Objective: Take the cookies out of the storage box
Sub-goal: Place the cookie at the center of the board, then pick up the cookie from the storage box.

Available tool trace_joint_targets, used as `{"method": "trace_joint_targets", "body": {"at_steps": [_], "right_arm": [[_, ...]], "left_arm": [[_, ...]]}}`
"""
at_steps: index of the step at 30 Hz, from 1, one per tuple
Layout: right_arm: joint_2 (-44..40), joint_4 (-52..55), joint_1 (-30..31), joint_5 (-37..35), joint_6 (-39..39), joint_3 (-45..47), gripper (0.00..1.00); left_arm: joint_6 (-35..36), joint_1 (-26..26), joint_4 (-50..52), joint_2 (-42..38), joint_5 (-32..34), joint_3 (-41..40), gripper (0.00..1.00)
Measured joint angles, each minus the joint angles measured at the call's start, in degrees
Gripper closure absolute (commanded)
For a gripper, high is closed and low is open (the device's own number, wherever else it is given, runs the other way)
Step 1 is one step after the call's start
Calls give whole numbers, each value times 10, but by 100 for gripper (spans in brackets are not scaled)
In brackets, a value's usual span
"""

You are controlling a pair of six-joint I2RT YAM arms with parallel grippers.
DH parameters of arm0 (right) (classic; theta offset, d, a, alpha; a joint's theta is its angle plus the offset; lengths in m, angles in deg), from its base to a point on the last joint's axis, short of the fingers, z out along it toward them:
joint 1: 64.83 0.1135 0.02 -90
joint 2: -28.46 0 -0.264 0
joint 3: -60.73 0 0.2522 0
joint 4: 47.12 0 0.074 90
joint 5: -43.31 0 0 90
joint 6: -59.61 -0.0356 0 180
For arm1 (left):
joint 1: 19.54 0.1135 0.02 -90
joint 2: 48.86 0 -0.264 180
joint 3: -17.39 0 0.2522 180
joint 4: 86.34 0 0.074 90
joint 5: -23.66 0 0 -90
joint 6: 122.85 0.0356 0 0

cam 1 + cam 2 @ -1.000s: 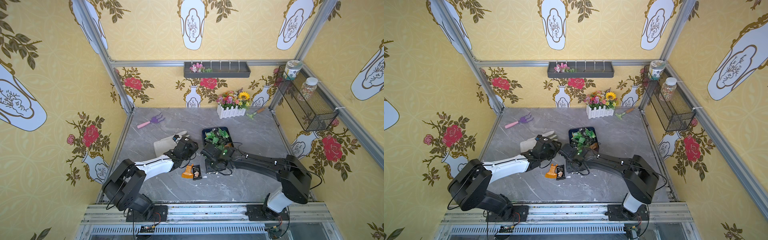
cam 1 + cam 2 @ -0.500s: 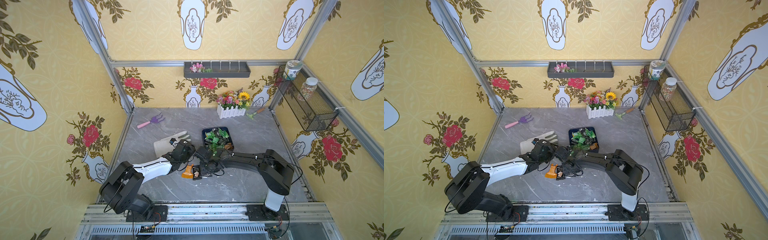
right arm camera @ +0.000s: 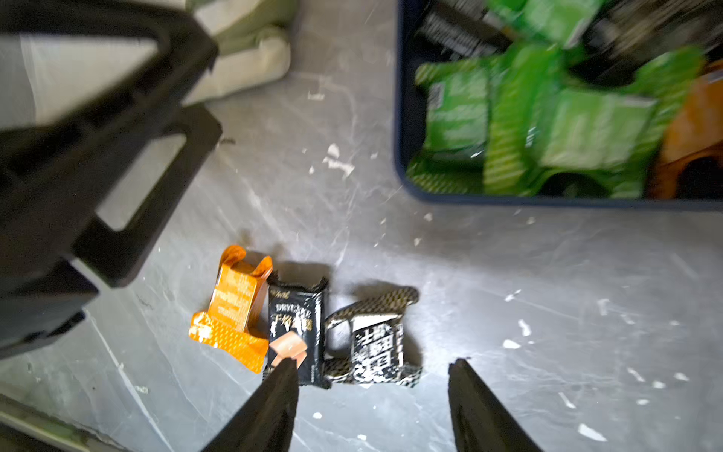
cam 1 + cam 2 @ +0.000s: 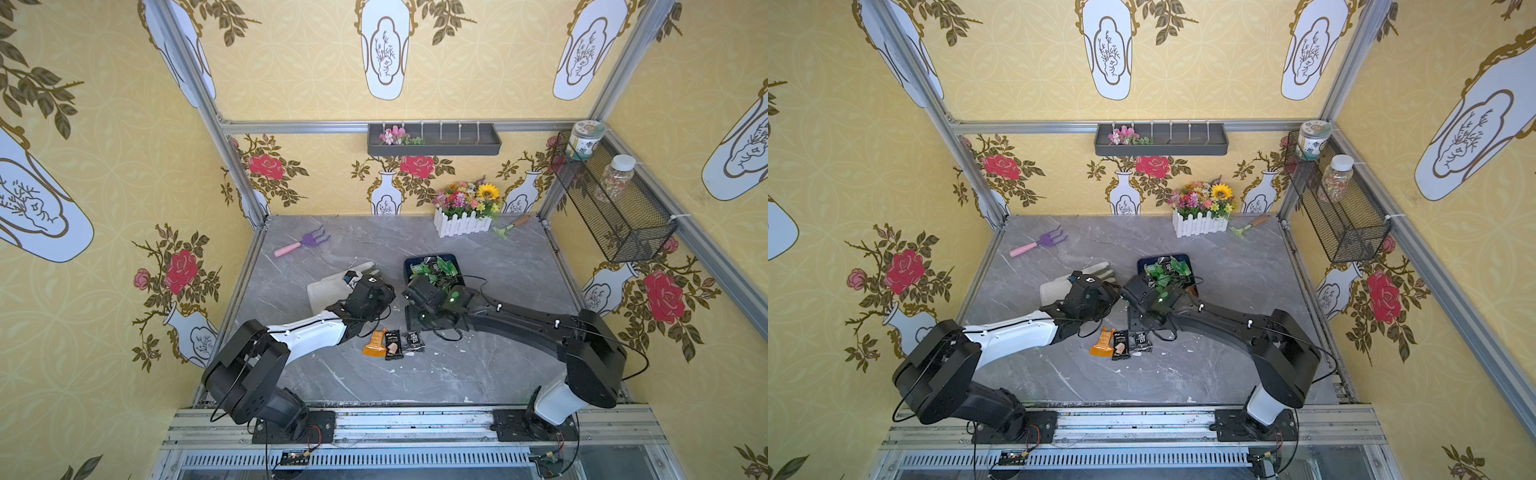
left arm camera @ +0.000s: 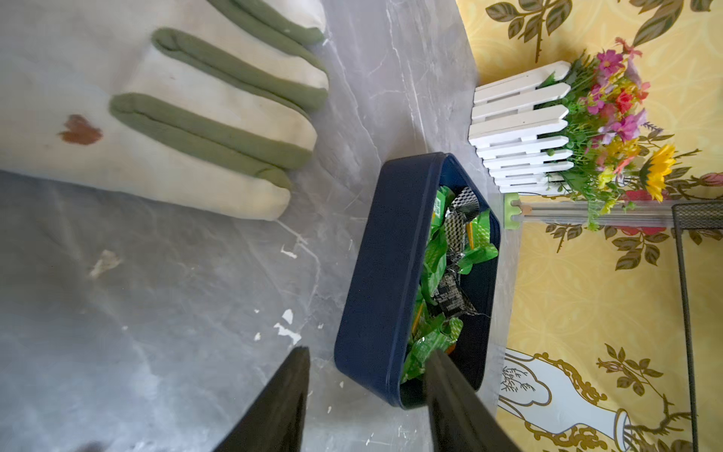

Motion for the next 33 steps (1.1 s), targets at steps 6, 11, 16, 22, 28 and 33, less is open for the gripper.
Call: {"method": "trace_joint_targets", "body": {"at_steps": [6,11,16,22,28,33], "right_arm": [[-23,13,-106,4,59,12,36],[-5,11,-173,34,106,-6,36],[36,1,-219,72,148,-31,34],[94,-1,-239,118,233,-89,30],[109,-3,-287,153,250,-92,28],[129,-9,-282,192,251,-86,24]], "left_arm": [[25,0,-9,39,-43,34,43],[37,-1,-15,67,-75,55,42],[44,-1,-19,85,-91,70,44],[51,-1,-18,109,-101,83,46],[56,-1,-17,134,-105,96,48],[58,-1,-17,151,-113,105,51]]}}
